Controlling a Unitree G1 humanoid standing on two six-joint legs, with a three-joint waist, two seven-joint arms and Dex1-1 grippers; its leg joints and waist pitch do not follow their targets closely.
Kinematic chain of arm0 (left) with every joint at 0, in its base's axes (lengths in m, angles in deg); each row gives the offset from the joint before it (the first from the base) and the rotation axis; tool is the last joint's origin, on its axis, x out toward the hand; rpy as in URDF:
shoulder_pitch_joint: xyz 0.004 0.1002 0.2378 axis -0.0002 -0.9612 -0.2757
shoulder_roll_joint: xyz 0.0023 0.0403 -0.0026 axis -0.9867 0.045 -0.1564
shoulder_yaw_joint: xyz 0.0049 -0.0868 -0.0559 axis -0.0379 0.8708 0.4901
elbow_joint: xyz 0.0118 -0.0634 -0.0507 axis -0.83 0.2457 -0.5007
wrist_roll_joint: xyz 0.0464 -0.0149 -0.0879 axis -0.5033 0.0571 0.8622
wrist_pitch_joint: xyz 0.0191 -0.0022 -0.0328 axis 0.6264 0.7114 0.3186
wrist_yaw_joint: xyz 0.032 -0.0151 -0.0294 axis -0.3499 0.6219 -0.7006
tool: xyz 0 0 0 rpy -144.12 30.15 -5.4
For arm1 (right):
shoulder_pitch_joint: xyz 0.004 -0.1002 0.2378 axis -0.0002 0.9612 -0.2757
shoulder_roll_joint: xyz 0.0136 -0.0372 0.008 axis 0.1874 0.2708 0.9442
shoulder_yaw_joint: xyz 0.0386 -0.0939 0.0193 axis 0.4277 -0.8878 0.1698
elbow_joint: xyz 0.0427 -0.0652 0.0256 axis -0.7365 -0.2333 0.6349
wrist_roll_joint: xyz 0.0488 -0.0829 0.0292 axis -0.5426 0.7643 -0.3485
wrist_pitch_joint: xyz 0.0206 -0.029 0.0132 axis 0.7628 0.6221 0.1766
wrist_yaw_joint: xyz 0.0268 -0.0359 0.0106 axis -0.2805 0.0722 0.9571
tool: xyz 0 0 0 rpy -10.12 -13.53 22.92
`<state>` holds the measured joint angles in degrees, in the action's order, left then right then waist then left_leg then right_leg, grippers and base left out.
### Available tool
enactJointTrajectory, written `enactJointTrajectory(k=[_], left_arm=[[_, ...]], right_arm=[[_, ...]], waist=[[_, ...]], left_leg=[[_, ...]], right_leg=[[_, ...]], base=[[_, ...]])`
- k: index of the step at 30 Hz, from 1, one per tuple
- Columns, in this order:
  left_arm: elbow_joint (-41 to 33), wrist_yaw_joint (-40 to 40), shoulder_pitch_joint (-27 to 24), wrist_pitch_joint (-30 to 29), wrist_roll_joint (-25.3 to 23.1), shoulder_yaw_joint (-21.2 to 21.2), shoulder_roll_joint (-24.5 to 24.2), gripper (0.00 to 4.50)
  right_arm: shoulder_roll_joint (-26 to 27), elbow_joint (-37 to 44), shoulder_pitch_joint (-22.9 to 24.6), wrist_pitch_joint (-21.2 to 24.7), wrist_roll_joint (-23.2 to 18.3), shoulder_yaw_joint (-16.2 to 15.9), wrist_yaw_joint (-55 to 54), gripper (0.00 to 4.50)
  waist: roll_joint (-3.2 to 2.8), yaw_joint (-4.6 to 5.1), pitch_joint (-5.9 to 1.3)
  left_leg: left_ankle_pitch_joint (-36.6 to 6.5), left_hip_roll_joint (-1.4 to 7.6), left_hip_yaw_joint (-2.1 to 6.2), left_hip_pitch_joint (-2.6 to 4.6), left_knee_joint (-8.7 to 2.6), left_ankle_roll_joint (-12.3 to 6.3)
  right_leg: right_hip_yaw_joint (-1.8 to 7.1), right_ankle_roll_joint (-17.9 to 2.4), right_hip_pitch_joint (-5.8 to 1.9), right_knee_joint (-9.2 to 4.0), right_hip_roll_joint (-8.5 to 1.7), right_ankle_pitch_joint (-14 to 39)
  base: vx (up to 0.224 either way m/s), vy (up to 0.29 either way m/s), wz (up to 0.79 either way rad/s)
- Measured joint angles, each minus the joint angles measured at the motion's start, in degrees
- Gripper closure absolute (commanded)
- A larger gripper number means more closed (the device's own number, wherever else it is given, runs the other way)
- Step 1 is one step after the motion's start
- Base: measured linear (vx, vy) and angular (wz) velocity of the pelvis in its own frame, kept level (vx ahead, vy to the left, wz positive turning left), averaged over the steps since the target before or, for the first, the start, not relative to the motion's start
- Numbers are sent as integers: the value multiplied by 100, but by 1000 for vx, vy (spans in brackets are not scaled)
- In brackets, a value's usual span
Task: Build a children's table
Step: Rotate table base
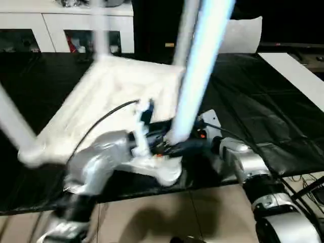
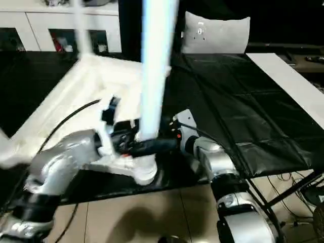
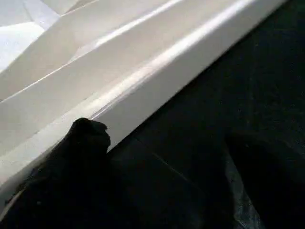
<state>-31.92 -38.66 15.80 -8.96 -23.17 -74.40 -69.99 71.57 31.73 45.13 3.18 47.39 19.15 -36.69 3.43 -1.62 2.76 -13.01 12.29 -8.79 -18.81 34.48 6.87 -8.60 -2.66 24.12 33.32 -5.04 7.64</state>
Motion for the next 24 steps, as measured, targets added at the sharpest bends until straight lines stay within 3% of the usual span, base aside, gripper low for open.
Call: enactJointTrajectory(k=[3, 8, 13, 20, 24], left_arm=[[142, 216, 68, 256, -226, -89, 183, 4], [1001, 1264, 489, 1073, -1344, -332, 463, 4], [1306, 1850, 572, 1699, -2054, -573, 606, 4], [1244, 1443, 149, 1863, -2215, -716, 238, 4], [1190, 1056, -74, 1869, -2158, -722, -157, 4]], right_arm=[[10, 0, 0, 0, 6, 4, -47, 0], [-16, -125, -18, 22, 12, 207, -430, 0], [-169, 58, 215, 16, -160, 415, -356, 0], [-717, 1072, 893, -199, -336, 545, 172, 0], [-901, 1621, 1061, -122, -480, 615, 396, 0]], waist=[[0, -11, 0], [-2, -41, -1], [-4, -81, -1], [-73, -122, 1], [-82, -143, -2]], left_leg=[[0, 0, 0, -1, 0, 0], [0, -4, 5, 1, 6, -1], [-1, -4, 10, -12, 3, -3], [-1, -4, 8, -17, 2, -7], [0, -2, 10, -15, 3, -7]], right_leg=[[-1, 0, -1, -2, 0, 0], [-8, 2, -14, -10, -4, -3], [-14, 3, -8, -16, -6, -2], [-14, 3, 0, -17, -4, -2], [-16, 3, -3, -16, -3, -3]], base=[[0, 0, 0], [0, 0, 0], [0, 0, 0], [0, 0, 0], [0, 0, 0]])
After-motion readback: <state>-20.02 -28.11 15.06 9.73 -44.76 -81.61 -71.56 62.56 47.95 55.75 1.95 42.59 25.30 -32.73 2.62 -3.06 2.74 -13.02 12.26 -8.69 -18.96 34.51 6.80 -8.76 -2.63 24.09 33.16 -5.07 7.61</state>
